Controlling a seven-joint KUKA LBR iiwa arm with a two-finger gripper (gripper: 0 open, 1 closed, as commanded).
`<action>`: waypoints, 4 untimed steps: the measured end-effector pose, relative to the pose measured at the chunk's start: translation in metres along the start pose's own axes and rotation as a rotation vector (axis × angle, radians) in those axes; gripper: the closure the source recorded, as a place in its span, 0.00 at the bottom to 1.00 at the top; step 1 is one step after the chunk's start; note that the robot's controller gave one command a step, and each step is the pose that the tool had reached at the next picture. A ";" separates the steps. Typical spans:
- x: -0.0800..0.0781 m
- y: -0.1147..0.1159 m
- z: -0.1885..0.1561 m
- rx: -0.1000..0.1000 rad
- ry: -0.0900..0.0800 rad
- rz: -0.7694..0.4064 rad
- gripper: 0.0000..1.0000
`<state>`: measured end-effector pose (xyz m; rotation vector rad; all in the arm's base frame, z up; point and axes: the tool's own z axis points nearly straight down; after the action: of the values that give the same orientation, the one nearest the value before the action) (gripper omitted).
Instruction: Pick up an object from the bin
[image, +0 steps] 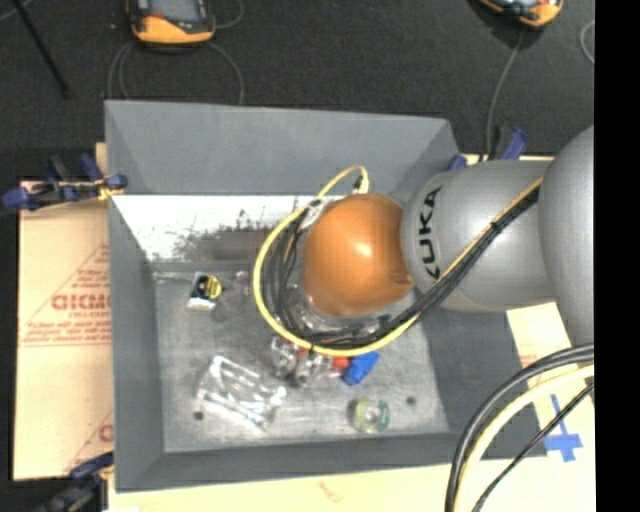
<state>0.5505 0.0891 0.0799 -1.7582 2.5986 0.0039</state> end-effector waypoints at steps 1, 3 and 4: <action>0.000 0.000 0.000 -0.001 0.001 0.000 0.00; 0.100 -0.104 0.005 0.007 -0.003 -0.012 0.00; 0.098 -0.103 0.005 0.006 -0.004 -0.010 1.00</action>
Offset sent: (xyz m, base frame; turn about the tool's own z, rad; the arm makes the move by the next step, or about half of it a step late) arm 0.0000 0.0000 0.0000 0.0000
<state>0.6092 -0.0404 0.0747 -1.7674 2.5837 -0.0007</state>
